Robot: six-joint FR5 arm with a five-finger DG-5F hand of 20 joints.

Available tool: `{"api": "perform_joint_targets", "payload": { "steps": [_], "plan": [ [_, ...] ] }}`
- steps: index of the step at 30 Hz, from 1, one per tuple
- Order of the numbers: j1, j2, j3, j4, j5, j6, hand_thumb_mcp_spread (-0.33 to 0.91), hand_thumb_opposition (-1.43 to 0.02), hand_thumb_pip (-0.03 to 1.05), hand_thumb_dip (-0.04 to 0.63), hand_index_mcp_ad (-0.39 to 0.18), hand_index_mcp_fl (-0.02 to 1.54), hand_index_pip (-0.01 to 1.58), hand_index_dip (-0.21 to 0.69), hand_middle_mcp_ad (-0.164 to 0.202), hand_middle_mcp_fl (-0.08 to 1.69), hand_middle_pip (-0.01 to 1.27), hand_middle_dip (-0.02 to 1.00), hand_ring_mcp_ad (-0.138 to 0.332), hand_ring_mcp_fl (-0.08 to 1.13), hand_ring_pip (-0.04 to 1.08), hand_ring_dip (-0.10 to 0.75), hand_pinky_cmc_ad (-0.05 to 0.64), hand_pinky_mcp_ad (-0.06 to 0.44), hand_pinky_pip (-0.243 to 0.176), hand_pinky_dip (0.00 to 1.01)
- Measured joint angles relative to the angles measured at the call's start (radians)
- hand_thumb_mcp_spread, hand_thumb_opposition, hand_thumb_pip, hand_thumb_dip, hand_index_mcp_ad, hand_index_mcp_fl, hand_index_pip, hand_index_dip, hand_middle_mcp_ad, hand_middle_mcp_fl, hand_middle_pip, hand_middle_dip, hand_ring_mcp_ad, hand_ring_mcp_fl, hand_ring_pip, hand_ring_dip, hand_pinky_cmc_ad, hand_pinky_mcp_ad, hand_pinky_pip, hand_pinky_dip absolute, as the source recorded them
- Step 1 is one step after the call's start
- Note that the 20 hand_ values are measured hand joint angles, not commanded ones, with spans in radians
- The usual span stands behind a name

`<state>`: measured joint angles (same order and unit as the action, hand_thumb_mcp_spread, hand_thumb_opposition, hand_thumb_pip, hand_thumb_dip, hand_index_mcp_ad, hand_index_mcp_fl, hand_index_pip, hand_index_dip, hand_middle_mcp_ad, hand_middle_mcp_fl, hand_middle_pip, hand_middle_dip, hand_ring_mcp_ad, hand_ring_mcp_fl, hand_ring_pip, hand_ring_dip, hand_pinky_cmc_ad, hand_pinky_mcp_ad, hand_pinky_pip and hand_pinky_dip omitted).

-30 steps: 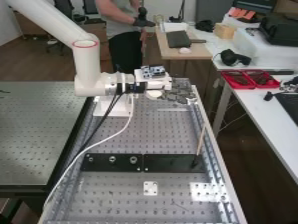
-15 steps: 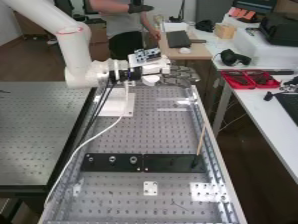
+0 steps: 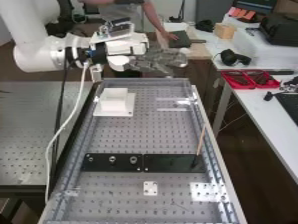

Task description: Grab the pcb board and place it in the clear container

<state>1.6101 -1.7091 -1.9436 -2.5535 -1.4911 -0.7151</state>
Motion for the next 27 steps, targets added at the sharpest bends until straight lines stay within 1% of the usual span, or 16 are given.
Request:
{"api": "perform_joint_targets", "payload": {
  "steps": [3, 7, 10, 19, 27],
  "plan": [
    [-0.019, 0.033, -0.015, -0.029, 0.024, -0.017, 0.40, -0.83, 0.67, 0.278, -0.122, 0.08, 1.35, 0.031, 0.059, 0.12, 0.12, 0.16, 0.244, 0.00, 0.09, 0.023, 0.330, 0.183, -0.061, 0.49],
    [-0.041, 0.077, -0.033, -0.055, 0.049, -0.023, 0.40, -0.83, 0.67, 0.278, -0.122, 0.09, 1.34, 0.028, 0.059, 0.12, 0.12, 0.16, 0.244, 0.00, 0.09, 0.023, 0.316, 0.183, -0.061, 0.49],
    [-0.054, 0.101, -0.043, -0.072, 0.060, -0.031, 0.40, -0.83, 0.67, 0.278, -0.122, 0.09, 1.34, 0.028, 0.059, 0.12, 0.12, 0.16, 0.244, 0.00, 0.09, 0.023, 0.318, 0.183, -0.061, 0.49],
    [-0.059, 0.129, -0.054, -0.073, 0.064, -0.053, 0.40, -0.83, 0.67, 0.278, -0.122, 0.10, 1.34, 0.028, 0.059, 0.12, 0.12, 0.16, 0.244, 0.00, 0.09, 0.024, 0.314, 0.180, -0.061, 0.49],
    [-0.059, 0.122, -0.054, -0.075, 0.066, -0.030, 0.40, -0.83, 0.67, 0.278, -0.122, 0.11, 1.33, 0.028, 0.059, 0.12, 0.12, 0.16, 0.244, 0.00, 0.09, 0.024, 0.316, 0.183, -0.061, 0.49]
  ]
}}
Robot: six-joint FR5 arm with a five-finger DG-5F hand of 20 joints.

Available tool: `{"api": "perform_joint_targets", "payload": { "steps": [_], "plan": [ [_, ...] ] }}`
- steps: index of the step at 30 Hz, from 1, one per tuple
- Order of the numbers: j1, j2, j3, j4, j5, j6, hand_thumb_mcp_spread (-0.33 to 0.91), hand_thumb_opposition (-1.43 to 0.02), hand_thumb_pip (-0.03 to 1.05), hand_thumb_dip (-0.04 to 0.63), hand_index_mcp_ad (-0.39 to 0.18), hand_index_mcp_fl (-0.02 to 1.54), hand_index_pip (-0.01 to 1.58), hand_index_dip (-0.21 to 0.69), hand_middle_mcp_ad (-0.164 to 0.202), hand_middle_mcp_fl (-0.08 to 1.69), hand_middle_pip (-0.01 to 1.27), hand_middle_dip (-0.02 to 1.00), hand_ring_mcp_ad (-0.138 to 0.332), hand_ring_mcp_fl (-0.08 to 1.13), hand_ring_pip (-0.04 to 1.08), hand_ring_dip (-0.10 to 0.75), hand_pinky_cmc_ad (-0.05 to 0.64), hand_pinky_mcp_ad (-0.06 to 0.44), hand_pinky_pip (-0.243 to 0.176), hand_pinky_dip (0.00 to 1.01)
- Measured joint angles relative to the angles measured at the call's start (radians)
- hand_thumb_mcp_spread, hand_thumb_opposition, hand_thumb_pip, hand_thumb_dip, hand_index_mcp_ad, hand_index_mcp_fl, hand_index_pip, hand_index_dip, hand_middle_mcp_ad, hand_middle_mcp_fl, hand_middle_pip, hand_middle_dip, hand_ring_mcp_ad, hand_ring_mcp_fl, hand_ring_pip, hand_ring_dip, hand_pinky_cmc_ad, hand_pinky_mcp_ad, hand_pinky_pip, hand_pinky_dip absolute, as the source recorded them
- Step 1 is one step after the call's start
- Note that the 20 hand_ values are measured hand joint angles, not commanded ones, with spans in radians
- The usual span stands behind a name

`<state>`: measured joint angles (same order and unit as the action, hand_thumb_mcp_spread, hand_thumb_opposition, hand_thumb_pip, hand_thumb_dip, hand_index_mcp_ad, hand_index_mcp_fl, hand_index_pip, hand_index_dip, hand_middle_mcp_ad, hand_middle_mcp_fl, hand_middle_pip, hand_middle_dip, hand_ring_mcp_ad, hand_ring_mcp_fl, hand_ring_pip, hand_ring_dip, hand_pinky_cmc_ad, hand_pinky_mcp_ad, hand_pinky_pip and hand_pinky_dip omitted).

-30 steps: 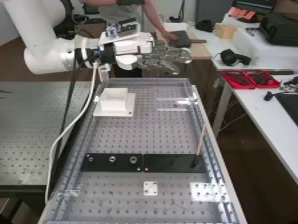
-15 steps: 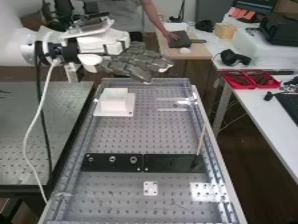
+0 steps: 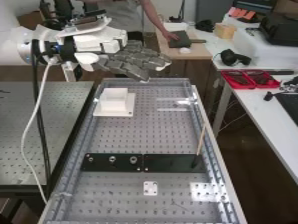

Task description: Grab the pcb board and place it in the clear container

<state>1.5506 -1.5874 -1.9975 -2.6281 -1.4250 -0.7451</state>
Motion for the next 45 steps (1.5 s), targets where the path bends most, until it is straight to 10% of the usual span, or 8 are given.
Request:
{"api": "perform_joint_targets", "payload": {
  "steps": [14, 26, 45],
  "plan": [
    [0.005, 0.004, 0.002, 0.002, -0.001, -0.008, 0.39, -0.83, 0.66, 0.279, -0.122, 0.10, 1.29, 0.028, 0.059, 0.12, 0.12, 0.16, 0.244, 0.00, 0.09, 0.024, 0.314, 0.180, -0.061, 0.48],
    [0.002, 0.024, 0.020, -0.046, -0.021, -0.008, 0.21, -0.73, 0.50, 0.101, -0.091, 0.02, 0.33, 0.091, 0.059, 0.08, 0.12, 0.16, 0.244, 0.01, 0.10, 0.023, 0.316, 0.182, -0.070, 0.55],
    [0.000, 0.031, 0.022, -0.046, -0.021, -0.009, 0.21, -0.72, 0.50, 0.073, -0.091, 0.04, 0.12, 0.143, 0.059, 0.08, 0.12, 0.16, 0.243, 0.01, 0.10, 0.030, 0.316, 0.183, -0.075, 0.56]
  ]
}}
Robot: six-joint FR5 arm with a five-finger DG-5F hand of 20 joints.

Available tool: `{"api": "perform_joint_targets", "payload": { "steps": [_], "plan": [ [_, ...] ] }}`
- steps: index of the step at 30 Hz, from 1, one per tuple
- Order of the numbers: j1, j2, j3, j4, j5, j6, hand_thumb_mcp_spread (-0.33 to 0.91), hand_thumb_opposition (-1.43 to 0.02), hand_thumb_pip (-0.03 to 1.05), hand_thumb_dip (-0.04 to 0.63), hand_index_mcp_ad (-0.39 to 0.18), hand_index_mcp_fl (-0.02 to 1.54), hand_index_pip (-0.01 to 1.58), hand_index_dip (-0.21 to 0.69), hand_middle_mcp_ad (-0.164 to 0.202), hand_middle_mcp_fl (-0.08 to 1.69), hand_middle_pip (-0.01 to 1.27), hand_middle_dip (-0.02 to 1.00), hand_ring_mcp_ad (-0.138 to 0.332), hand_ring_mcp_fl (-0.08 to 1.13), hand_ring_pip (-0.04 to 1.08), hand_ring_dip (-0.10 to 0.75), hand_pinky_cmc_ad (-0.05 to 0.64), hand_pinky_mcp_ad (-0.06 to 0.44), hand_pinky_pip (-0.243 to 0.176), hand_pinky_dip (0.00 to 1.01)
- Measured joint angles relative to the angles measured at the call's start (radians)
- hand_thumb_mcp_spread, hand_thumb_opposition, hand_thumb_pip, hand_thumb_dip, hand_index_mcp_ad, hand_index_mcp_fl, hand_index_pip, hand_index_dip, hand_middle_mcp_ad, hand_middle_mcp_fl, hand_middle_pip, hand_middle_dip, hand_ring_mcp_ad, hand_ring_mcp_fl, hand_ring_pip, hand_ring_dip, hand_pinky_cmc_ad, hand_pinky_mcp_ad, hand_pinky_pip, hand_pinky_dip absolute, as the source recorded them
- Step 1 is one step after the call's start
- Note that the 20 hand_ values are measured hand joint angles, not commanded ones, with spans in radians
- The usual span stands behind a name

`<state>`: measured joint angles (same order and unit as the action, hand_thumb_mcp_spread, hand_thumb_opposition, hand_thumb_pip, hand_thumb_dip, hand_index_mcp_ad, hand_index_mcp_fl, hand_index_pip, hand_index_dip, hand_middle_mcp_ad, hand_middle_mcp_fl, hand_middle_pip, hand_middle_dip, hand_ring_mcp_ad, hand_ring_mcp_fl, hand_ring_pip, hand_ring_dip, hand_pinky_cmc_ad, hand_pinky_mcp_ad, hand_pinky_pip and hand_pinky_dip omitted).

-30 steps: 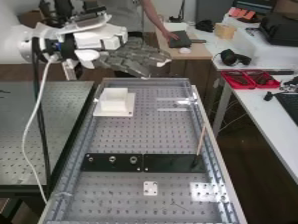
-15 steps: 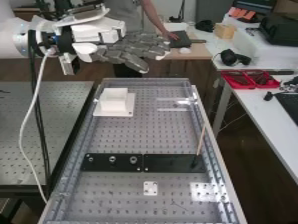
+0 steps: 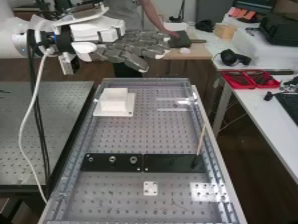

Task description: Grab the pcb board and place it in the clear container

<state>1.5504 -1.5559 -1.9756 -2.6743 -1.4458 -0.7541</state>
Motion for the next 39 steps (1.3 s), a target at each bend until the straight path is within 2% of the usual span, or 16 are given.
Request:
{"api": "perform_joint_targets", "payload": {
  "steps": [23, 34, 36, 37, 39],
  "plan": [
    [-0.006, 0.006, 0.008, -0.022, -0.011, 0.006, 0.21, -0.71, 0.48, 0.075, -0.089, 0.04, 0.11, 0.145, 0.059, 0.09, 0.12, 0.16, 0.243, 0.01, 0.10, 0.030, 0.316, 0.183, -0.075, 0.56],
    [-0.014, -0.006, 0.039, -0.106, -0.054, 0.012, 0.21, -0.72, 0.47, 0.075, -0.089, 0.04, 0.11, 0.147, 0.059, 0.09, 0.12, 0.16, 0.243, 0.00, 0.10, 0.030, 0.314, 0.185, -0.077, 0.56],
    [-0.014, -0.006, 0.046, -0.121, -0.061, 0.011, 0.21, -0.72, 0.46, 0.072, -0.101, 0.04, 0.11, 0.150, 0.051, 0.09, 0.12, 0.16, 0.241, 0.00, 0.10, 0.030, 0.316, 0.185, -0.079, 0.56],
    [-0.014, -0.006, 0.048, -0.126, -0.061, 0.008, 0.21, -0.71, 0.46, 0.075, -0.089, 0.04, 0.12, 0.155, 0.066, 0.09, 0.12, 0.16, 0.241, 0.00, 0.10, 0.030, 0.316, 0.185, -0.080, 0.56],
    [-0.011, -0.004, 0.051, -0.135, -0.061, 0.002, 0.21, -0.71, 0.46, 0.073, -0.089, 0.04, 0.11, 0.155, 0.068, 0.08, 0.13, 0.16, 0.241, 0.00, 0.10, 0.030, 0.316, 0.185, -0.080, 0.56]
  ]
}}
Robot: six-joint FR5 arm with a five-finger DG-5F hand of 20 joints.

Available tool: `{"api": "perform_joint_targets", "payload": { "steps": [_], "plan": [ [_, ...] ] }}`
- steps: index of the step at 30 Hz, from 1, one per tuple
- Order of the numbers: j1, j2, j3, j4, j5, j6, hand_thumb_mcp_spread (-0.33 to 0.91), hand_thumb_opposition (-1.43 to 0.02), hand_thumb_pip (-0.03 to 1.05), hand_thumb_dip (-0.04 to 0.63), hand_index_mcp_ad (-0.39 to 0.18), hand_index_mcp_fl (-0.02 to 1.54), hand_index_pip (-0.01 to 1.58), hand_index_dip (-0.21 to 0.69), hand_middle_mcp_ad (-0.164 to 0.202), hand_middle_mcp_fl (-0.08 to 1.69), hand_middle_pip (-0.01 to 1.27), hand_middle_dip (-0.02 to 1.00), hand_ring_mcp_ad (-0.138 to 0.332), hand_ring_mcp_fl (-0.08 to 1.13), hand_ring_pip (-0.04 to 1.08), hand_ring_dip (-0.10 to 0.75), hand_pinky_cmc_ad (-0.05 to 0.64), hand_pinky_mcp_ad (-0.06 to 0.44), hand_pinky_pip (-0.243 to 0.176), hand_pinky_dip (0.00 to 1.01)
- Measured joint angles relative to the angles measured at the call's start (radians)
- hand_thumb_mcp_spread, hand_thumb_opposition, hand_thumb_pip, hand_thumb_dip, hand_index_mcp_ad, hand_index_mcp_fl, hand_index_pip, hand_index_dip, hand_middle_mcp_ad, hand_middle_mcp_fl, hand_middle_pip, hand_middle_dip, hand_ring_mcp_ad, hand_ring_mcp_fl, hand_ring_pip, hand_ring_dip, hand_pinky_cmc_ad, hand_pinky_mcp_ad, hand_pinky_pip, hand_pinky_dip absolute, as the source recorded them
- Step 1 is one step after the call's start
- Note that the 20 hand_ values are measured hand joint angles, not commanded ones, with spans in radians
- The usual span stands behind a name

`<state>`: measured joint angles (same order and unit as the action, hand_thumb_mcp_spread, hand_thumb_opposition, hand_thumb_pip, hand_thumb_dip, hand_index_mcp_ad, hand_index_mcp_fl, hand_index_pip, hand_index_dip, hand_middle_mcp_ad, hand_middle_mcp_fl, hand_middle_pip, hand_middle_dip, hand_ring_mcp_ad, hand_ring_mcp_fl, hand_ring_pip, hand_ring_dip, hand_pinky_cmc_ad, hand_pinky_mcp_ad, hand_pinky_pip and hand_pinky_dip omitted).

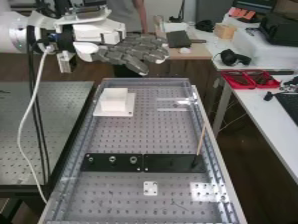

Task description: Grab the pcb board and place it in the clear container

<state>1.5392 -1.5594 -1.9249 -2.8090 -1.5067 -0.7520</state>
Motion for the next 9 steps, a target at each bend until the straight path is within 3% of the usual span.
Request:
{"api": "perform_joint_targets", "payload": {
  "steps": [9],
  "plan": [
    [0.004, 0.005, 0.006, -0.021, -0.002, -0.005, 0.21, -0.71, 0.46, 0.066, -0.087, 0.04, 0.10, 0.157, 0.068, 0.04, 0.12, 0.16, 0.244, 0.00, 0.10, 0.030, 0.316, 0.185, -0.080, 0.56]
  ]
}}
